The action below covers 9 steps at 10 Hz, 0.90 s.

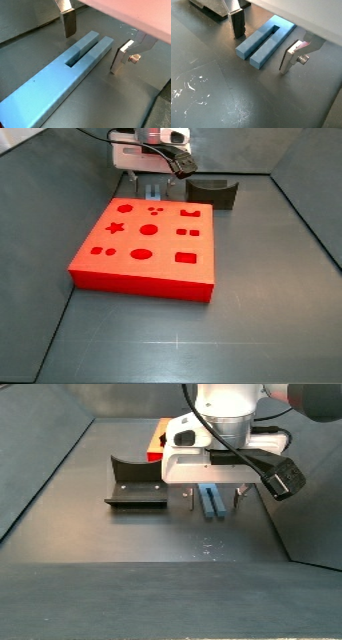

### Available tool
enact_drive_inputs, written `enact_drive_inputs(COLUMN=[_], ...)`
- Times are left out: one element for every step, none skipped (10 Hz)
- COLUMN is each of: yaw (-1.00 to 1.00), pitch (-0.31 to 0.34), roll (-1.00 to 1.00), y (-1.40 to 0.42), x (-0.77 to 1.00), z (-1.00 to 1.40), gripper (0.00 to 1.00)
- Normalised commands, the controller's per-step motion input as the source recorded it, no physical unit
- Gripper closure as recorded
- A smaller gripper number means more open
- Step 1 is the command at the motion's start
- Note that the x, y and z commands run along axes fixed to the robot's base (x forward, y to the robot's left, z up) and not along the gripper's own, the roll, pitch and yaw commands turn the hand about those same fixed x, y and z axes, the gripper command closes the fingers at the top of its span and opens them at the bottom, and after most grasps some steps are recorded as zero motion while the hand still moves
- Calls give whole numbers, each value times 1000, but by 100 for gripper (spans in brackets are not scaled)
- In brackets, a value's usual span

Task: Pick up the double-square object. Move up. Rotate the double-square object. Place the double-square object on the fixture. Regrasp the double-square object. Move to above the board. Insert the double-square object.
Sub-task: Rotate the double-square object, then move up, then place the double-square object on the fixture.

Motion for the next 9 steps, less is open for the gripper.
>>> enact_drive_inputs(yaw=[0, 0, 0, -3, -8, -12, -13, 0, -2], pitch=[0, 0, 10, 25, 38, 46, 49, 0, 2], roll=[0, 0, 0, 5, 17, 28, 40, 0, 11], y=[0, 0, 0, 1, 6, 8, 8, 0, 0], x=[0, 0, -12, -30, -23, -19, -17, 0, -4], z=[0, 833, 813, 720, 551, 410, 262, 1000, 1000], gripper=[100, 100, 100, 100, 100, 100, 100, 100, 100])
